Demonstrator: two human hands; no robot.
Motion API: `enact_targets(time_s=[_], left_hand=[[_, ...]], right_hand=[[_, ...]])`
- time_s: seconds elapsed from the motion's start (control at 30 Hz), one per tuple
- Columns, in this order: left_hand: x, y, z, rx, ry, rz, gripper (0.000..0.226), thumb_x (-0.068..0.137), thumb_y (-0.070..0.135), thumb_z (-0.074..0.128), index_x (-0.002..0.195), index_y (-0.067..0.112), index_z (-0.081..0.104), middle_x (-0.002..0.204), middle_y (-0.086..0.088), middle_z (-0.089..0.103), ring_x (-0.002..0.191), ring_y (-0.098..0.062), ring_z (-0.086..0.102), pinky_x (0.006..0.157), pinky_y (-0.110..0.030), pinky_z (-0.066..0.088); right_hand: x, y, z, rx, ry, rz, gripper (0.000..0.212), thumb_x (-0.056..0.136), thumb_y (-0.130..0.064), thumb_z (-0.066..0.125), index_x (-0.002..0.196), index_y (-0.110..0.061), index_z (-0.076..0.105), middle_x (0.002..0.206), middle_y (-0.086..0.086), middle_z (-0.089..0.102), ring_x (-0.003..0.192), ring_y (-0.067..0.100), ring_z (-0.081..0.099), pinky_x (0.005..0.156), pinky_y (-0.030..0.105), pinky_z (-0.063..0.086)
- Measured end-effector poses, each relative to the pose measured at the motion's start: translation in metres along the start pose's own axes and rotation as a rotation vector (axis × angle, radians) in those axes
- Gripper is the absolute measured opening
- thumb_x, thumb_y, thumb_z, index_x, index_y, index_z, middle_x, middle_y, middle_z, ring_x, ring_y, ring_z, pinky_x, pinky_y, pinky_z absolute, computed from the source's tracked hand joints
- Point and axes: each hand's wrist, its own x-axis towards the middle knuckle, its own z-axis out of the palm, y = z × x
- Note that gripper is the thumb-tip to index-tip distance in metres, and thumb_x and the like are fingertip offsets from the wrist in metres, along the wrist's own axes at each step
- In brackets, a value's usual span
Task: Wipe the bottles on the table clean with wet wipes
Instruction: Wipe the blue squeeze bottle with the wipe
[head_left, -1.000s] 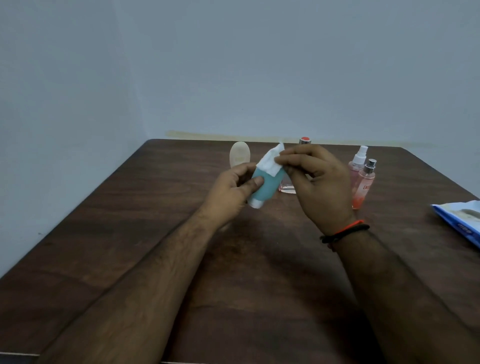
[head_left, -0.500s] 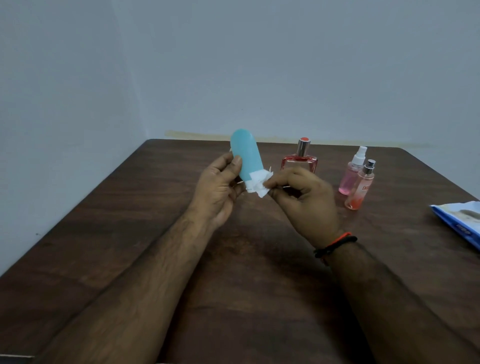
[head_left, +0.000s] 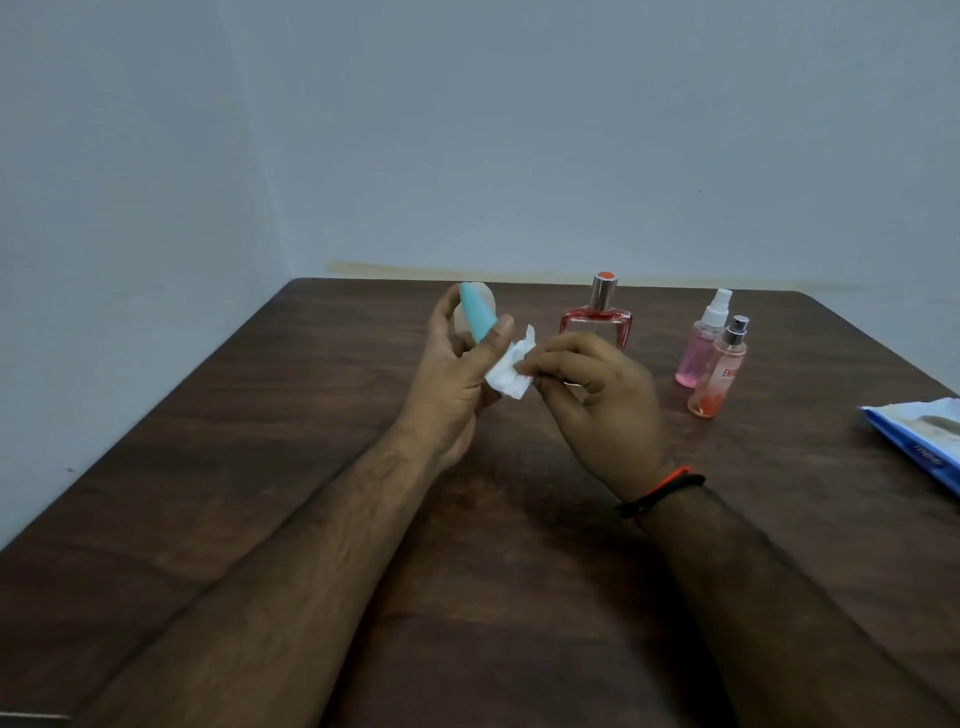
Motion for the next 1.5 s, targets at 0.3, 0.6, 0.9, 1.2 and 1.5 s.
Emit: enact_targets(time_s=[0.3, 0.6, 0.9, 1.2, 1.5], left_hand=[[0.010, 0.003, -0.012, -0.440, 0.153, -0.410, 0.047, 0.097, 0.024, 0.060, 0.133, -0.001, 0.042, 0.136, -0.034, 0.045, 0.106, -0.057, 0.062, 0.071, -0.060, 0.059], [0.010, 0.002, -0.016, -0.506, 0.016, -0.489, 0.056, 0.103, 0.037, 0.042, 0.130, -0.011, 0.050, 0.100, -0.024, 0.070, 0.074, -0.029, 0.074, 0.055, -0.032, 0.059], [0.015, -0.001, -0.018, -0.396, 0.170, -0.417, 0.055, 0.097, 0.029, 0.059, 0.138, -0.005, 0.046, 0.130, -0.030, 0.058, 0.101, -0.038, 0.070, 0.063, -0.044, 0.061], [0.012, -0.001, -0.016, -0.329, 0.192, -0.407, 0.057, 0.097, 0.032, 0.060, 0.137, -0.005, 0.045, 0.108, -0.025, 0.063, 0.073, -0.032, 0.073, 0.055, -0.040, 0.059], [0.007, -0.004, -0.015, -0.268, 0.009, -0.227, 0.051, 0.098, 0.014, 0.053, 0.146, 0.010, 0.036, 0.131, -0.020, 0.056, 0.114, -0.034, 0.063, 0.077, -0.048, 0.061]], right_hand=[[0.002, 0.002, 0.001, 0.038, 0.304, 0.270, 0.022, 0.083, 0.002, 0.067, 0.095, -0.015, 0.077, 0.096, -0.006, 0.067, 0.090, 0.007, 0.064, 0.078, 0.011, 0.049], [-0.003, -0.016, 0.018, -0.142, 0.008, -0.201, 0.021, 0.082, 0.005, 0.069, 0.098, -0.005, 0.077, 0.094, 0.006, 0.069, 0.090, 0.027, 0.061, 0.081, 0.030, 0.048], [-0.003, -0.013, 0.003, -0.179, 0.087, -0.108, 0.011, 0.081, 0.001, 0.070, 0.087, -0.004, 0.077, 0.089, 0.006, 0.068, 0.085, 0.024, 0.062, 0.076, 0.035, 0.053], [-0.008, -0.010, 0.013, -0.233, -0.228, -0.118, 0.012, 0.075, -0.003, 0.069, 0.082, -0.010, 0.078, 0.085, 0.005, 0.069, 0.080, 0.026, 0.064, 0.070, 0.038, 0.056], [-0.005, -0.013, 0.005, -0.083, 0.050, 0.049, 0.012, 0.081, -0.003, 0.067, 0.086, -0.009, 0.075, 0.092, 0.003, 0.067, 0.087, 0.013, 0.062, 0.076, 0.024, 0.053]])
